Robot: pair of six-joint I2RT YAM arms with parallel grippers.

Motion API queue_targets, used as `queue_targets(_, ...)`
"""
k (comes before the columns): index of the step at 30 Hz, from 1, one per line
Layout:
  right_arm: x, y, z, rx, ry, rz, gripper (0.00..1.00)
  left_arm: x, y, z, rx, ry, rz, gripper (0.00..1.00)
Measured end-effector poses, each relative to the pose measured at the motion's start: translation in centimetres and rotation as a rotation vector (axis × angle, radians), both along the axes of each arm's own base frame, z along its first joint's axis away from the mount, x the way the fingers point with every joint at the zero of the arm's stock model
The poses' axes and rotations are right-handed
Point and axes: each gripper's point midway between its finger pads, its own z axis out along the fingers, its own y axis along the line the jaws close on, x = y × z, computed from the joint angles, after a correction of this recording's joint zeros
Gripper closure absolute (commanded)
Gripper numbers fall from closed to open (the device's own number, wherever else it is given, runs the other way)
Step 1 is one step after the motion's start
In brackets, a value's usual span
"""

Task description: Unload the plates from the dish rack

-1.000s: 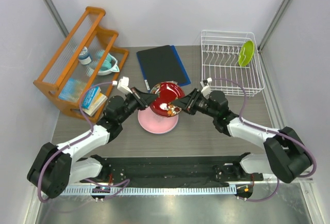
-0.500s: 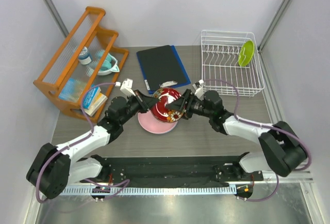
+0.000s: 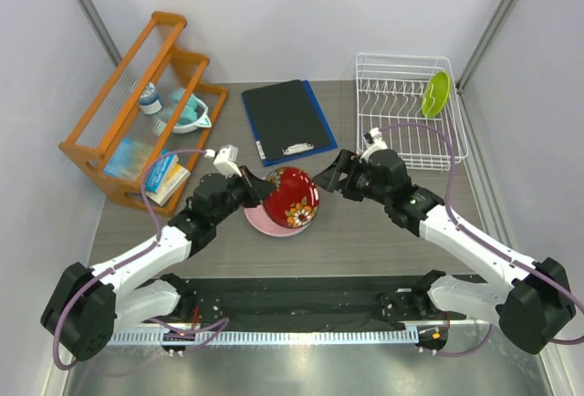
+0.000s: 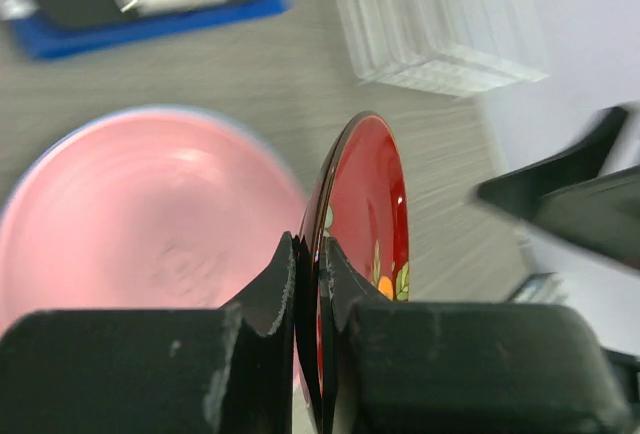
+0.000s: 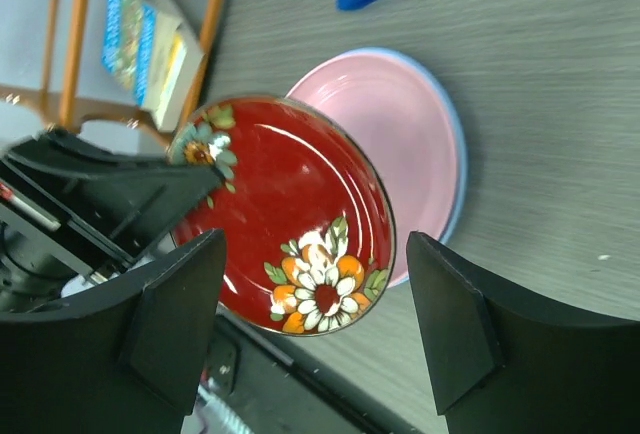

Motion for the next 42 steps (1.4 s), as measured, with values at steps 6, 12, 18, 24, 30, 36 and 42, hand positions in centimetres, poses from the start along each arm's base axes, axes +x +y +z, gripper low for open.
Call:
queue_targets(6, 0.8, -2.0, 0.5, -0.085, -0.044, -0.073, 0.22, -0.6, 2.2, -4.2, 0.161, 0.093, 0.052, 1.0)
queue_targets(12, 0.9, -3.1, 1.0, -0.123, -0.071, -0.107, 0.21, -0.3, 3.1, -5.3, 0.215, 0.105, 0.087, 1.0)
queue_targets(18, 0.9, -3.5, 0.5, -0.153, -0.068, -0.112, 0.21, 0.6, 3.5, -7.0, 0.262, 0.121, 0.119, 1.0)
queue_targets(24, 1.2, -4.3, 0.9, -0.196, -0.079, -0.128, 0.22, 1.9, 2.6, -7.8, 0.271, 0.137, 0.115, 0.92)
queue_targets(30, 3.1, -6.2, 3.6, -0.264, -0.138, -0.201, 0.22, 2.6, 1.9, -9.0, 0.283, 0.158, 0.103, 0.7)
queue_targets(36, 6.7, -11.6, 5.1, -0.4, -0.16, -0.388, 0.21, 2.3, 2.2, -10.3, 0.315, 0.193, 0.104, 0.53)
queue_targets(42, 10.3, -19.5, 5.8, -0.567, -0.129, -0.614, 0.21, 2.0, 3.1, -10.1, 0.352, 0.186, 0.12, 0.16)
